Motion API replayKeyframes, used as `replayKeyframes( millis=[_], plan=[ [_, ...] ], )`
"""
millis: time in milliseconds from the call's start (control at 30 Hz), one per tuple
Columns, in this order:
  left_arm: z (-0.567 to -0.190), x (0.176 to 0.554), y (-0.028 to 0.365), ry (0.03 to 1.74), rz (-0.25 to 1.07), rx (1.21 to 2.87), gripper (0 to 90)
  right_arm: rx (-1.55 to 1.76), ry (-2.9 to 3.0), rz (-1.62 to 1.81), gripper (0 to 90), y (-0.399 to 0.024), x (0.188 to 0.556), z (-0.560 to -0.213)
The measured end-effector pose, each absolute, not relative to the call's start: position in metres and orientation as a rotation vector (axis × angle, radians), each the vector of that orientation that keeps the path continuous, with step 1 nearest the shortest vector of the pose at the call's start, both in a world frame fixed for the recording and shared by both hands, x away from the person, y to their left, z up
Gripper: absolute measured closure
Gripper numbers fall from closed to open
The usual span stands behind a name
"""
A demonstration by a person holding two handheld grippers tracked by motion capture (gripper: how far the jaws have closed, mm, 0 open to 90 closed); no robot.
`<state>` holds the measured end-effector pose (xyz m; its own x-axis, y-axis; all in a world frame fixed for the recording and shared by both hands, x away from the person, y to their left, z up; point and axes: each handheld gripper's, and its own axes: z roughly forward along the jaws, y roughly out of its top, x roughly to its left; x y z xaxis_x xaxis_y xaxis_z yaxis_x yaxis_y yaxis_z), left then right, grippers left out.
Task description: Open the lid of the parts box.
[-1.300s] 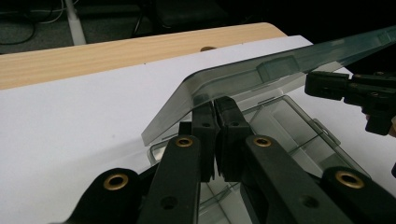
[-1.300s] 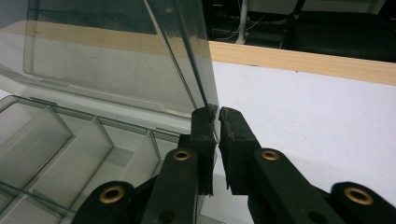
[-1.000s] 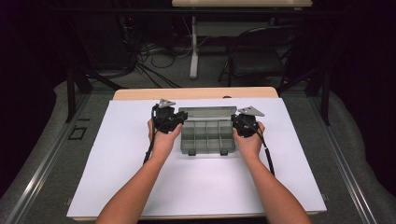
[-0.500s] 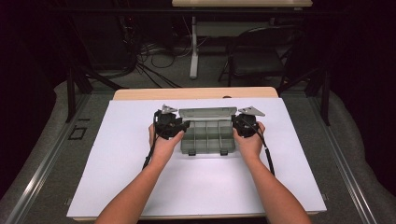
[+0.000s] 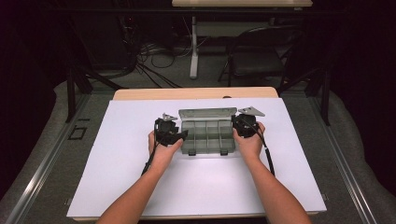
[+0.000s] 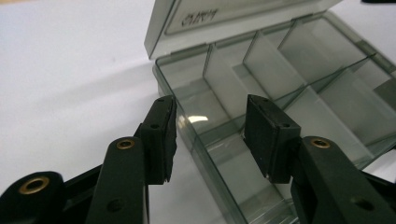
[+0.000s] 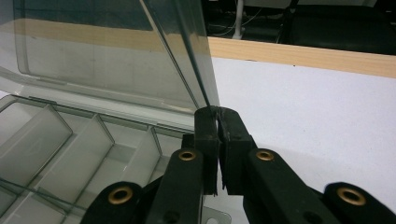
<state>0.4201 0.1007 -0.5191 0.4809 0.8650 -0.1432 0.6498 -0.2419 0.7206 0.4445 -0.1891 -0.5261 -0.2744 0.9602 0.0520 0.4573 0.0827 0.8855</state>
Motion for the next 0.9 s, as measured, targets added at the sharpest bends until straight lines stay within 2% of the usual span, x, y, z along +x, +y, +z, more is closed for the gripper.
replayKeyframes(
  millis=[567,733,767,833,867,900],
  plan=[
    [-0.549,0.422,0.092,1.312,0.359,2.085,52.1,1.404,1.793,1.136,87.5,-0.189,0.444,-0.526],
    [-0.552,0.422,0.089,1.303,0.380,2.109,55.0,1.405,1.793,1.137,87.5,-0.189,0.443,-0.527],
    [-0.553,0.422,0.088,1.292,0.395,2.123,58.6,1.411,1.792,1.141,87.5,-0.188,0.443,-0.527],
    [-0.553,0.421,0.086,1.287,0.404,2.120,59.9,1.410,1.791,1.140,87.5,-0.188,0.443,-0.527],
    [-0.553,0.421,0.086,1.283,0.400,2.124,64.5,1.411,1.791,1.140,87.5,-0.188,0.443,-0.527],
    [-0.553,0.421,0.086,1.273,0.401,2.130,64.5,1.412,1.791,1.141,87.5,-0.188,0.443,-0.527]
  ],
)
